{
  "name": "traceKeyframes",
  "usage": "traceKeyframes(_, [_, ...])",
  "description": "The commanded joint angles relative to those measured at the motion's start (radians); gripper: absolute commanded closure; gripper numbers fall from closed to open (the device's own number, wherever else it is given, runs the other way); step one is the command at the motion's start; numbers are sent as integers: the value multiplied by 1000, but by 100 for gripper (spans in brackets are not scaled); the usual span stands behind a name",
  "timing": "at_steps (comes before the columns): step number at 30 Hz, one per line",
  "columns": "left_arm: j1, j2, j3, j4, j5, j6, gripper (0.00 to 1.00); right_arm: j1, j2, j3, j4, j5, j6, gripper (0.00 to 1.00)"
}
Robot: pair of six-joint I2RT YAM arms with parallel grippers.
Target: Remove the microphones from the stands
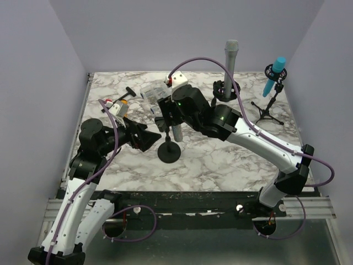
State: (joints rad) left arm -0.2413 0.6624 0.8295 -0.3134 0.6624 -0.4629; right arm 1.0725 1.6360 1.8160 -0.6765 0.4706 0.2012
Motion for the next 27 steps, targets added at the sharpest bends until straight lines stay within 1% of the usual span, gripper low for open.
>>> traceKeyframes(1, [-48,15,8,101,-53,129,1,6,10,-2,-6,6,-21,27])
traceKeyframes(5, [-54,48,13,135,-50,168,1,4,19,-5,-8,15,-23,32])
traceKeyframes(7, [-56,85,36,121,-23,182,1,5,18,-13,-10,25,-23,32])
traceKeyframes(10, [-62,127,57,106,-6,191,1,4,12,-22,-9,29,-21,27])
traceKeyframes(13, [-71,136,44,135,5,191,1,4,11,-32,-3,26,-21,27])
traceKeyframes(17, [-87,165,50,124,-8,200,1,5,18,-37,-1,25,-29,28])
traceKeyframes(20, [-122,184,71,89,-69,236,1,4,19,-44,6,32,-32,38])
traceKeyframes(22, [-145,186,67,103,-98,254,1,5,14,-48,15,23,-34,48])
traceKeyframes(24, [-165,200,63,117,-139,265,1,5,14,-42,16,18,-34,56])
traceKeyframes(27, [-185,222,65,129,-187,274,1,5,21,-32,5,19,-40,65])
